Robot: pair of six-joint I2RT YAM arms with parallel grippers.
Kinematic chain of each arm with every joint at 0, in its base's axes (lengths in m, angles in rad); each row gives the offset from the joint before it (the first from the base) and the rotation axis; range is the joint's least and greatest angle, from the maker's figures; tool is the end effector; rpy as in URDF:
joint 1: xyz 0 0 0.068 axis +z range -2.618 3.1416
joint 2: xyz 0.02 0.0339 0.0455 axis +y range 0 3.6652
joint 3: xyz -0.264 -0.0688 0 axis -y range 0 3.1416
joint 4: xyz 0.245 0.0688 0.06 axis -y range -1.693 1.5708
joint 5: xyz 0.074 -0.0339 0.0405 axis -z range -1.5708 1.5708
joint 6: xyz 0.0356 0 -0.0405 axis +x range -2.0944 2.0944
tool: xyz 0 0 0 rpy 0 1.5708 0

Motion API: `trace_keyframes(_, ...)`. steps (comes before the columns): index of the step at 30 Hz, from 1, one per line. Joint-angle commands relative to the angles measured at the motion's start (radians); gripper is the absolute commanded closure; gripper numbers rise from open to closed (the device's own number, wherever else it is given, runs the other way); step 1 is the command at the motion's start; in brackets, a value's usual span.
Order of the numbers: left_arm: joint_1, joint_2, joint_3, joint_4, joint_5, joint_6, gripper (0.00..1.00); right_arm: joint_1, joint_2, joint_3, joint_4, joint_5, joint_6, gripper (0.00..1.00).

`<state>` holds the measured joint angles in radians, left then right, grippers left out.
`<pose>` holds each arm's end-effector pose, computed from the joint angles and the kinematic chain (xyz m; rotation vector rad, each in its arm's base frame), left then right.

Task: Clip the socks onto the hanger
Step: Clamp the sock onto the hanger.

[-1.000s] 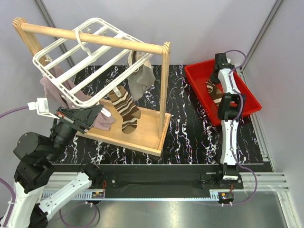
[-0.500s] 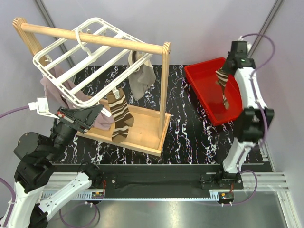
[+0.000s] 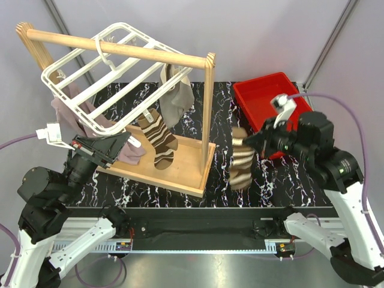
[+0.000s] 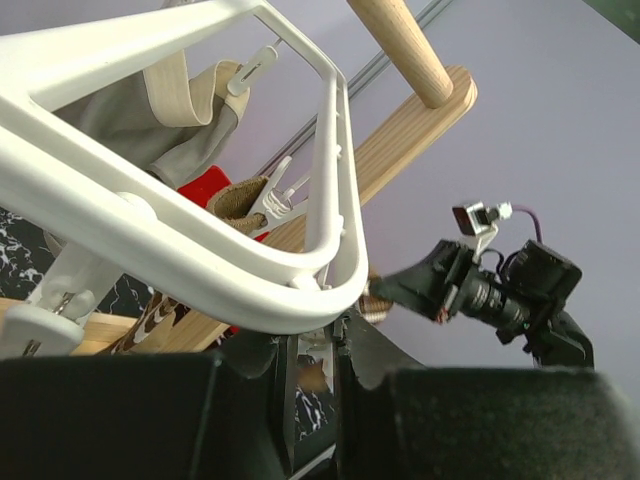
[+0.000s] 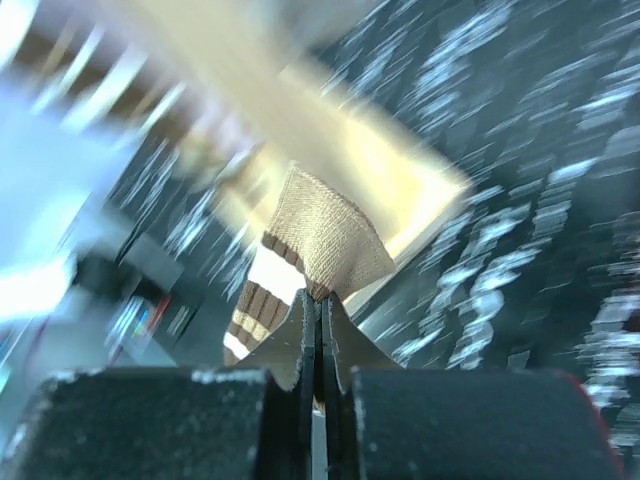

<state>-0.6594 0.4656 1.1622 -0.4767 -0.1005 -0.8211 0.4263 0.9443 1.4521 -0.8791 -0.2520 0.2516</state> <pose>0.0340 -0.0219 0.4591 -0.2078 1.4376 -1.1666 0.1340 0.0706 0.4596 -0.3446 1.9635 0.6888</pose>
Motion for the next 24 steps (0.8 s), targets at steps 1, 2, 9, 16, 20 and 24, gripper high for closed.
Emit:
trace_keyframes(1,0.0,0.011,-0.015,0.021,0.051,-0.018,1.0,0.102,-0.053,-0.105,-0.044,-0.257,0.021,1.0)
trace_keyframes(2,0.0,0.015,-0.021,0.026,0.054,-0.019,1.0,0.123,-0.059,-0.12,-0.025,-0.274,0.047,1.0)
trace_keyframes(9,0.0,0.031,-0.027,0.027,0.067,-0.035,1.0,0.515,0.046,-0.121,0.176,-0.107,0.092,1.0)
trace_keyframes(16,0.001,0.031,-0.01,0.003,0.047,-0.035,1.0,0.727,0.321,0.062,0.351,0.046,-0.001,1.0)
trace_keyframes(20,0.0,0.036,-0.001,-0.008,0.048,-0.033,1.0,0.732,0.379,0.134,0.393,0.04,-0.054,1.0)
trace_keyframes(24,0.0,0.039,0.001,-0.002,0.061,-0.033,1.0,0.733,0.441,0.214,0.405,-0.009,-0.081,1.0)
